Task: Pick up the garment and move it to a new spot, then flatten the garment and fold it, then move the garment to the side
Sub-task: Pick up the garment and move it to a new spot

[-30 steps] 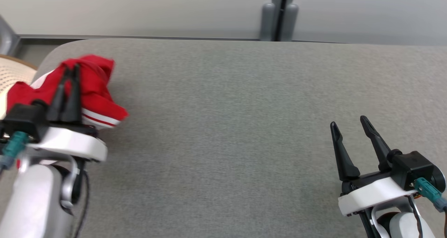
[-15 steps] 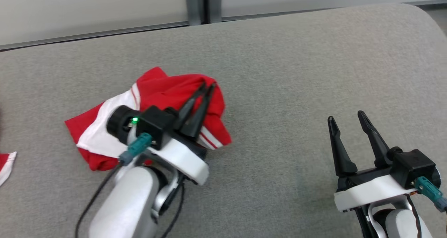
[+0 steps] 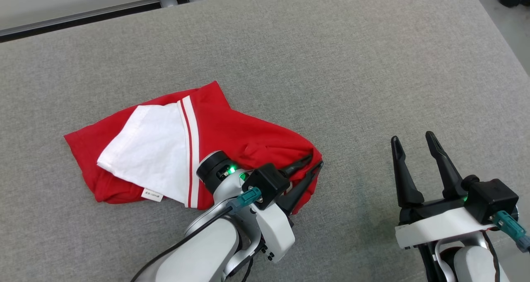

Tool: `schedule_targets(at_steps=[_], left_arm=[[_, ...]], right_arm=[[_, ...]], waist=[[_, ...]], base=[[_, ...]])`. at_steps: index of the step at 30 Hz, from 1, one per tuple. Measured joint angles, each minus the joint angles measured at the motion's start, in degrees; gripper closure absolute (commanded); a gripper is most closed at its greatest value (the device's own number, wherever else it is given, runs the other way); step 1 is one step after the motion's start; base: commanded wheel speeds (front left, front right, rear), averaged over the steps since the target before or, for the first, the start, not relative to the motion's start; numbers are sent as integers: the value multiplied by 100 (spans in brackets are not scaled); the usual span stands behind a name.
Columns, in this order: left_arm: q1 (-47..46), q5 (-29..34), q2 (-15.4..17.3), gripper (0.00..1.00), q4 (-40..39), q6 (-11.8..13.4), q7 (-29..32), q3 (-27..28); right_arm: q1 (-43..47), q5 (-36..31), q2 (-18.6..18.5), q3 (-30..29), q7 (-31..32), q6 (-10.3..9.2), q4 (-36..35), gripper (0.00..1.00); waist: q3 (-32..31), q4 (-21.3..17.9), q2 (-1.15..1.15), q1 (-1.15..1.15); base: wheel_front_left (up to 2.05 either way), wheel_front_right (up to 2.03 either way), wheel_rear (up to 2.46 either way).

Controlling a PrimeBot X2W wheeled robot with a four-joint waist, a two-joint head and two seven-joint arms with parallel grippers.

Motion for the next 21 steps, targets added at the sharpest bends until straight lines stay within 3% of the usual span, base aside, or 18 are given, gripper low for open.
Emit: schedule_targets(at_steps=[8, 13, 21], left_arm=[[5, -322, 2, 0, 234, 44, -797, 14], [196, -546, 107, 0, 377, 463, -1169, 595], [745, -915, 624, 0, 486, 1062, -1366, 1738]], right_arm=[[-2, -107, 7, -48, 75, 0, 63, 0], [76, -233, 4, -65, 256, 0, 2, 0], [386, -269, -31, -108, 463, 0, -108, 0]], waist=[[-405, 340, 0, 0], [-790, 650, 0, 0], [-1315, 1216, 0, 0]], base=[[0, 0, 0], [0, 0, 0], [0, 0, 0]])
